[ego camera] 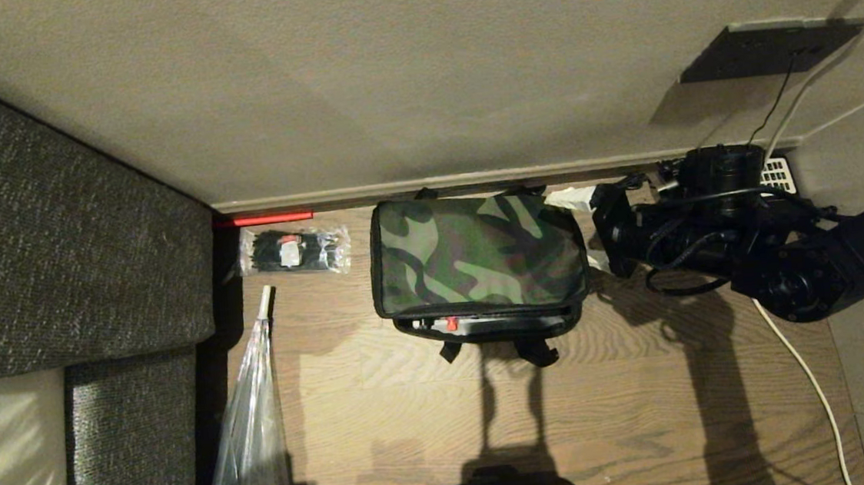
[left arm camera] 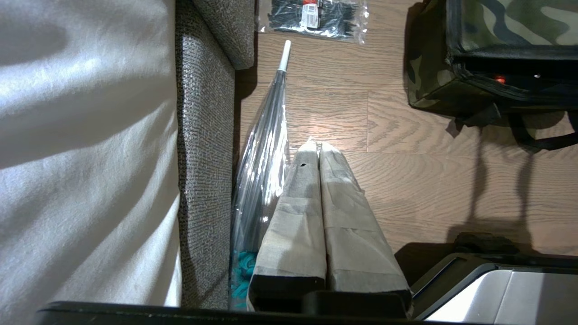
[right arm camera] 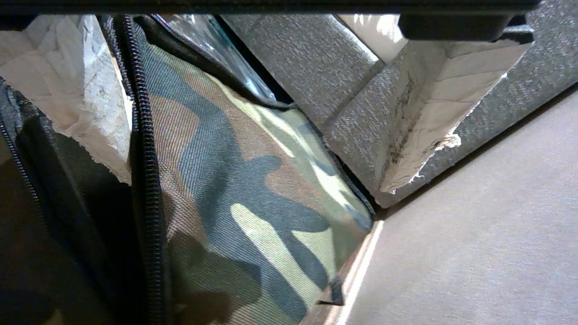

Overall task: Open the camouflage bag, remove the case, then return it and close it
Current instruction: Open the top of the storage box

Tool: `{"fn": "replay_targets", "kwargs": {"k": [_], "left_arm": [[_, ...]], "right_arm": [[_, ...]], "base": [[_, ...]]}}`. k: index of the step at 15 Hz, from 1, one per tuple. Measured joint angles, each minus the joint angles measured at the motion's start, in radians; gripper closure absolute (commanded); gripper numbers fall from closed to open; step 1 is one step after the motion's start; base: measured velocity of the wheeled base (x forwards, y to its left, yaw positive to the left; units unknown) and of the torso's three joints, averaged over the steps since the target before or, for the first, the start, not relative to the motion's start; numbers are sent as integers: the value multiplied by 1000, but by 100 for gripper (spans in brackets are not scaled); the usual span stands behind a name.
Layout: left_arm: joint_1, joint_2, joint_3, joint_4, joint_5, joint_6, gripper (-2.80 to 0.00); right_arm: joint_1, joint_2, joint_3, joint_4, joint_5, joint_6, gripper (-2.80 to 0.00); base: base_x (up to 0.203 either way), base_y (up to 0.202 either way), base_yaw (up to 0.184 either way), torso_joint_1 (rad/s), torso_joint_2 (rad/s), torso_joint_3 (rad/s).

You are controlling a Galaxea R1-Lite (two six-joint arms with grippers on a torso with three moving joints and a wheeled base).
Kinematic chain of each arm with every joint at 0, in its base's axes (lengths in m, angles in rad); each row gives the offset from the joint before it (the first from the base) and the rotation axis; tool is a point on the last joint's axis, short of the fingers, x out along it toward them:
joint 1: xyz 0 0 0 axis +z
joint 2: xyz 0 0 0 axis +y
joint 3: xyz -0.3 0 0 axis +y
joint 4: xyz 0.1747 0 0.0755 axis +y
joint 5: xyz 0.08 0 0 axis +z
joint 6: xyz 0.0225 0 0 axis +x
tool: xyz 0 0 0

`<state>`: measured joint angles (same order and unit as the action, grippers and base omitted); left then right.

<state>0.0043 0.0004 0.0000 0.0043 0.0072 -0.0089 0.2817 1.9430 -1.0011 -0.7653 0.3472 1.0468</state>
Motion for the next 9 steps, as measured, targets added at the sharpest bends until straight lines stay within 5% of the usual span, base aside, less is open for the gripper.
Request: {"fn": "replay_targets", "kwargs": {"k": [9], "left_arm": [[0, 0, 0, 0, 0, 0, 0]], "right_arm": [[-6, -77, -13, -2, -1, 29, -280]], "base": [[0, 0, 0, 0, 0, 0]]}}
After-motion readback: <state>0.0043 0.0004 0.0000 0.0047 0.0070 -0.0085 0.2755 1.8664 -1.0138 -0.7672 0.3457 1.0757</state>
